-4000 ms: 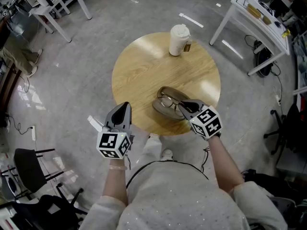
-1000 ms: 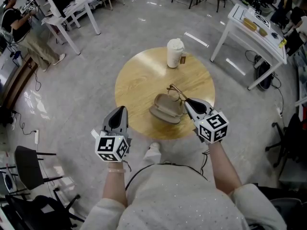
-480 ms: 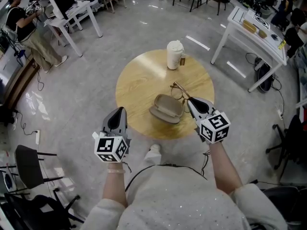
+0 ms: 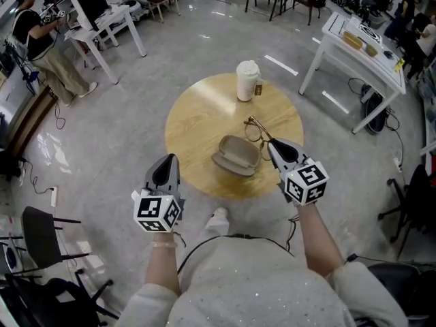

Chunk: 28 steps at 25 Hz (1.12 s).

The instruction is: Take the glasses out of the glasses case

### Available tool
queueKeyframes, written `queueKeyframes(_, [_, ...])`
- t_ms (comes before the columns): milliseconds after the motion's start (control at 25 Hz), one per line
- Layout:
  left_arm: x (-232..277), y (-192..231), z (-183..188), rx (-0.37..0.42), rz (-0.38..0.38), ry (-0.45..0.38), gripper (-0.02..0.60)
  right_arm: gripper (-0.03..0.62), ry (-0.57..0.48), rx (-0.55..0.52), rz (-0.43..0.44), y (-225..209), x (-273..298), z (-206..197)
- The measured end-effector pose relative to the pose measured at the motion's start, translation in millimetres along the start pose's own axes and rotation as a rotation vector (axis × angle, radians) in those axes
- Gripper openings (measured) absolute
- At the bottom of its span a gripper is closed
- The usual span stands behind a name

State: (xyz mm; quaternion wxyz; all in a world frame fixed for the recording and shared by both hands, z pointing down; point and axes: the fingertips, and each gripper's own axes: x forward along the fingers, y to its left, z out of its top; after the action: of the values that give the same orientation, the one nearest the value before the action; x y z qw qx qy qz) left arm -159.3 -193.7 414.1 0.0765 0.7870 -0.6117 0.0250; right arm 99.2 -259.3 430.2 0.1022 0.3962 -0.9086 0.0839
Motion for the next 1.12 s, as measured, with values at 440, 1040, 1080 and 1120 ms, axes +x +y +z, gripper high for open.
queueKeyframes(440, [-8, 1, 2, 0.003, 0.019, -0.009, 0.005, 0.032, -0.029, -0.012, -0.01, 1, -8, 5])
queueKeyframes(1040, [-6, -12, -1, 0.004, 0.016, -0.003, 0.005, 0.032, -0.042, -0.003, -0.013, -7, -16, 5])
queueKeyframes(1080, [-6, -12, -1, 0.003, 0.015, -0.004, 0.006, 0.032, -0.042, -0.002, -0.014, -8, -16, 5])
queueKeyframes(1120, [-6, -12, 0, 0.003, 0.015, -0.005, 0.005, 0.032, -0.043, -0.001, -0.015, -8, -16, 6])
